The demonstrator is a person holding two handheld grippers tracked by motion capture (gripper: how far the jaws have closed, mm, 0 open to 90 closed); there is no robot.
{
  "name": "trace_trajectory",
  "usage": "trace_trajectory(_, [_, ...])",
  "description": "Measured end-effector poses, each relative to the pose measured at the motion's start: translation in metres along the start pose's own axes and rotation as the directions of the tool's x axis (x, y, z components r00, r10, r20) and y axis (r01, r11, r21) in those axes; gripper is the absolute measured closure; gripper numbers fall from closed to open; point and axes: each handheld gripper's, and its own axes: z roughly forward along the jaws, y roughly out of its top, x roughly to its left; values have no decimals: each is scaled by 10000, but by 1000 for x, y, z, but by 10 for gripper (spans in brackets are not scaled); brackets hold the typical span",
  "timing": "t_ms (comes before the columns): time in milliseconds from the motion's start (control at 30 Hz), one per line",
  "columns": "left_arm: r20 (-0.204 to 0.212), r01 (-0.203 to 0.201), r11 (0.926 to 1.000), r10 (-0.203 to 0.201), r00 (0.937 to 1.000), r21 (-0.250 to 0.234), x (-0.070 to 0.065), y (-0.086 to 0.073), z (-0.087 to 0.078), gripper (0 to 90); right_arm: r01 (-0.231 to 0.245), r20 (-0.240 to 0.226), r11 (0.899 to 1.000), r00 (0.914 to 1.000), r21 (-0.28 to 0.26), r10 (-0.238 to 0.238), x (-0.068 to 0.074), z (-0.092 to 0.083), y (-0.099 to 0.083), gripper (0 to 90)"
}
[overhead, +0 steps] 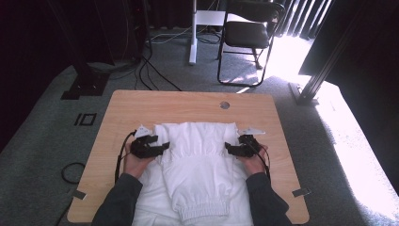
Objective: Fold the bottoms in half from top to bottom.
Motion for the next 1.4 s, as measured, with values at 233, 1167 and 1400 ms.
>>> trace_trajectory(233, [-338,796,9962,-785,9963,342,25,27,31,260,-917,-207,9949,9956,-419,908,-15,18,36,174])
trace_trajectory(1167, [45,1921,9649,-1961,9806,1791,63,8,64,814,-1903,-374,9749,9799,1159,1957,-25,72,40,832])
trace_trajectory(1400, [231,1346,9899,-1358,9905,443,57,43,40,824,-1875,-1093,9821,9767,-153,1847,-38,48,55,839])
